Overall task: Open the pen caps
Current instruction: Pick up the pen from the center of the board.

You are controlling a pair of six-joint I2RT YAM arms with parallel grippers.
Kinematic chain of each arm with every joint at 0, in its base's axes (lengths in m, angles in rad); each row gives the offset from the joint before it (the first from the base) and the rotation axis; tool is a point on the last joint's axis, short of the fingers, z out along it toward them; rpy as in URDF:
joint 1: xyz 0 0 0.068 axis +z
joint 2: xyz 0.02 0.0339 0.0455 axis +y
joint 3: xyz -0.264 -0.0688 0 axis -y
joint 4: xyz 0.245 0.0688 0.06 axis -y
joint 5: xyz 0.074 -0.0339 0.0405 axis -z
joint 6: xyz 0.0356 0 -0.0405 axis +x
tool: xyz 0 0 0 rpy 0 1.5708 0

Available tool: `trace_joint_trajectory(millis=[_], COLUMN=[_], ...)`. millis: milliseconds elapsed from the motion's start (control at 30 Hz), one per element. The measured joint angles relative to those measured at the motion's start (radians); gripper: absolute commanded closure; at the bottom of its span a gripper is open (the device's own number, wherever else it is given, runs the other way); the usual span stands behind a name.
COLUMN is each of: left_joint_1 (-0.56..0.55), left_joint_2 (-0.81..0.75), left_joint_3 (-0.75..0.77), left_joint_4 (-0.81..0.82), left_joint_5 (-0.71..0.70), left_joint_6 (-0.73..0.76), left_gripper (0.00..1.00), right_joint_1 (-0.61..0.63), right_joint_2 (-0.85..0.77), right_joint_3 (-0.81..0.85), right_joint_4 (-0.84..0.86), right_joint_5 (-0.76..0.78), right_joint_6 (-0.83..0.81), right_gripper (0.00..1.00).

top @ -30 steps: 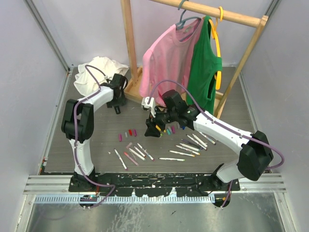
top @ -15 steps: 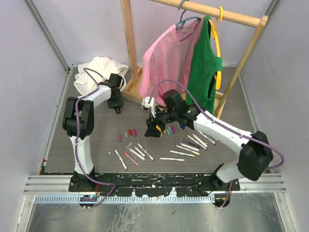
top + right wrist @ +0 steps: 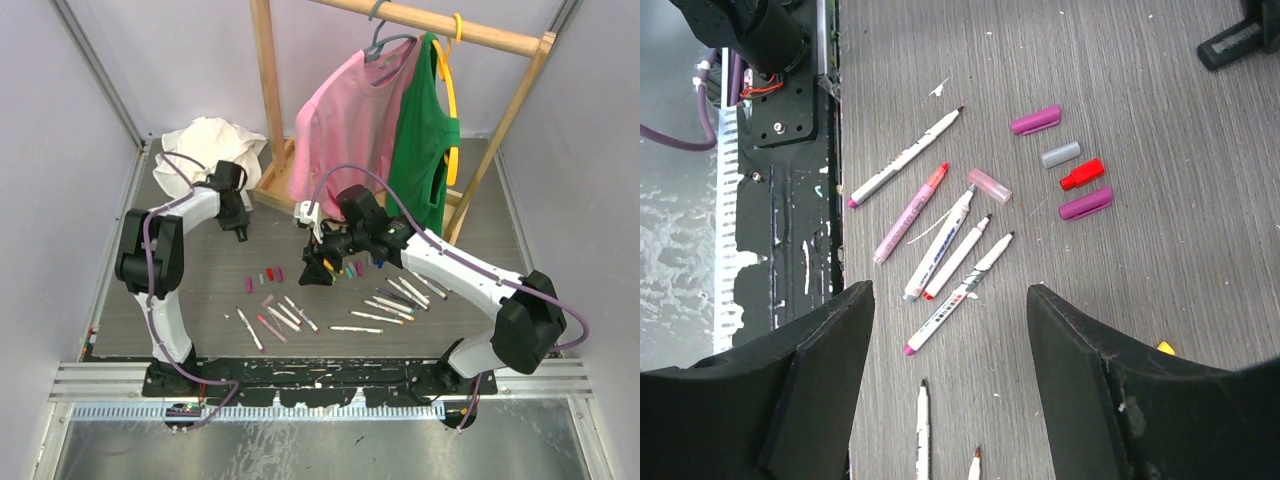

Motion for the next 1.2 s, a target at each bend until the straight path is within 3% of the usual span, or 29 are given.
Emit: trace_joint_trajectory(millis=[300, 567, 733, 1000, 1200], left_joint_1=[0.003, 0.0, -0.063, -0.364, -0.55], left_joint_2=[-0.342, -0.791, -1.01, -1.305, -1.364], left_joint_3=[-0.286, -0.688, -0.912, -1.118, -1.163], left_joint_4=[0.15, 0.519, 0.727, 0.937, 0.974], left_joint_5=[0.095, 0.327, 0.383, 0.194, -0.02], left_joint_6=[-0.002, -0.09, -0.203, -0.325, -0.367], left_gripper=[1.0, 1.0, 1.0, 1.0, 1.0], right_joint_1=[-0.002, -0.03, -0.058, -0.077, -0.077], right_joint_2=[0.0, -0.012, -0.096, -0.161, -0.161], right_joint_3=[0.0, -0.027, -0.163, -0.296, -0.298], right_joint_4=[0.005, 0.05, 0.232, 0.487, 0.556], right_joint_5=[-0.043, -0.09, -0.066, -0.076, -0.084], right_joint_6=[0.005, 0.048, 0.156, 0.301, 0.325], right_gripper=[0.32, 0.31, 0.28, 0.24, 0.23])
